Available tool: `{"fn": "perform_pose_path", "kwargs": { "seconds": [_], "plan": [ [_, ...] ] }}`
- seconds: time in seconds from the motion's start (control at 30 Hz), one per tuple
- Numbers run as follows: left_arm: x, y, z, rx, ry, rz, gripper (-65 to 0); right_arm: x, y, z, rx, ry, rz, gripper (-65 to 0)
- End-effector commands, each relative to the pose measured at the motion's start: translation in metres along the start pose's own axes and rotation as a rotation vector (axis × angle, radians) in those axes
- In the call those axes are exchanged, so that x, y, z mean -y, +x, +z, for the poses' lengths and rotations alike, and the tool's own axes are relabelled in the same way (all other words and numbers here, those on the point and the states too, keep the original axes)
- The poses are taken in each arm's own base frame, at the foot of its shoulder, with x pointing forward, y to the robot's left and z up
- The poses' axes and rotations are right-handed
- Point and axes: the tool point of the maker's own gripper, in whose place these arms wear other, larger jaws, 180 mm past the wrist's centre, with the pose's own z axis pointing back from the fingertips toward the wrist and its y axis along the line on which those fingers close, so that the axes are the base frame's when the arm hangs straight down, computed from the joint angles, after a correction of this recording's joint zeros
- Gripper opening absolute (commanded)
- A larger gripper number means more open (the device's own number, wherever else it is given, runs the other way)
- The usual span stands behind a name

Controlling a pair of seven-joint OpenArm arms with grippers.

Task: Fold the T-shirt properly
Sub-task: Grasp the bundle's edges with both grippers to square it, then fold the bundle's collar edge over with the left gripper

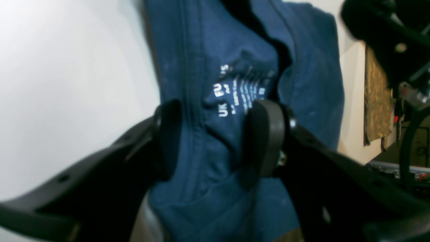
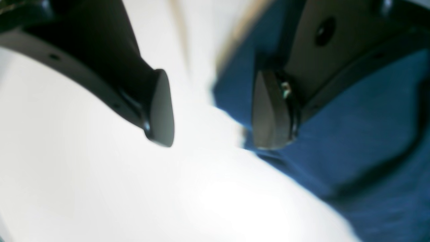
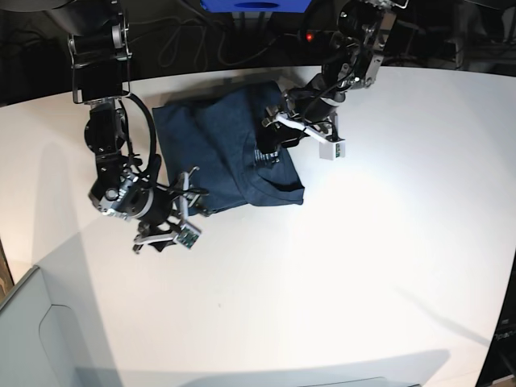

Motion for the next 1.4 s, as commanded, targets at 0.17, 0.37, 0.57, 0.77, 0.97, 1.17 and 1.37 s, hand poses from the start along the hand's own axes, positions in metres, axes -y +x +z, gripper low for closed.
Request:
{"fn": "perform_pose_path", "kwargs": {
  "seconds": [0.17, 0.37, 0.57, 0.77, 0.97, 1.17, 1.37],
  "plan": [
    [0.001, 0.001, -0.001, 0.005, -0.01, 0.006, -33.2, -0.001, 0.018, 0.001, 0.043, 0.009, 0.036, -29.7],
    [0.0, 0.001, -0.001, 0.007, -0.008, 0.007, -33.2, -0.001, 0.008, -0.003, 0.021, 0.019, 0.022, -30.4],
    [0.0, 0.001, -0.001, 0.007, -0.008, 0.007, -33.2, 0.001, -0.017, -0.012, -0.041, 0.046, -0.019, -31.0],
    [-0.003, 0.001, -0.001, 0.008, 0.011, -0.035, -33.2, 0.003, -0.017, -0.011, -0.039, 0.042, -0.02, -56.1],
    [0.001, -0.003, -0.003, 0.008, 0.011, -0.036, -33.2, 0.007, -0.01, -0.007, -0.022, 0.025, -0.006, -64.7],
    [-0.005, -0.006, -0.004, -0.004, 0.024, -0.031, -33.2, 0.021, 0.005, 0.007, 0.023, -0.03, 0.011, -64.8],
    [-0.005, -0.006, -0.004, -0.003, 0.023, -0.032, -33.1, 0.03, 0.0, 0.011, 0.023, -0.056, -0.017, -64.8]
  ]
}}
